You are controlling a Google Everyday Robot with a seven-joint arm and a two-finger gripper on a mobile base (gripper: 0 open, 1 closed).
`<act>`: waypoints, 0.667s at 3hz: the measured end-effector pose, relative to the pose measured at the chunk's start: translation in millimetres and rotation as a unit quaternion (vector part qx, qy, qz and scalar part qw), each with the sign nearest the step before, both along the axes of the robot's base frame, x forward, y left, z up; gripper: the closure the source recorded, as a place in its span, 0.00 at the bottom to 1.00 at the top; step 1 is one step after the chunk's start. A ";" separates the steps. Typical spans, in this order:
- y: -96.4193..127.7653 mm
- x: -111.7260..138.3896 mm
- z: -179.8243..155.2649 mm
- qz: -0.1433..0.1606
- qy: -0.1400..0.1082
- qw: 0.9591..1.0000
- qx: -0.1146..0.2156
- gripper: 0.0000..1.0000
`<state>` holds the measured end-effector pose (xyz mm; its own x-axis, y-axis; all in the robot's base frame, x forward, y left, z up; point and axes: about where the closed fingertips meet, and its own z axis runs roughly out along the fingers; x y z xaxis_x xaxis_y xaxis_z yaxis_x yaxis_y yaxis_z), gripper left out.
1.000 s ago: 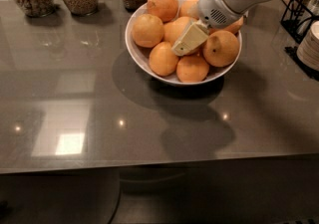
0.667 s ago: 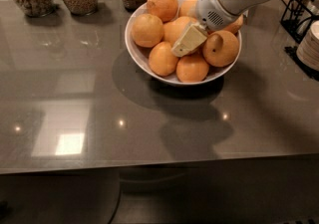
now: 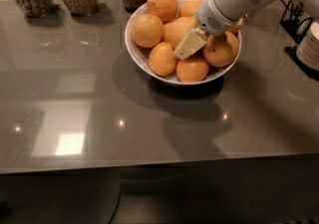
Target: Pick orange from white bowl
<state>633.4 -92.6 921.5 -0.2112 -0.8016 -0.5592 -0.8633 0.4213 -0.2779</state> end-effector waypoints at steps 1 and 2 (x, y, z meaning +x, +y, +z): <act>-0.2 -1.2 1.9 0.000 0.000 1.000 0.000 0.51; -1.1 -1.5 1.3 -0.003 0.001 1.000 0.006 0.75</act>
Offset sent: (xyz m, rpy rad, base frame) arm -0.0003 -0.0083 -0.0063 0.0593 0.0083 -0.0320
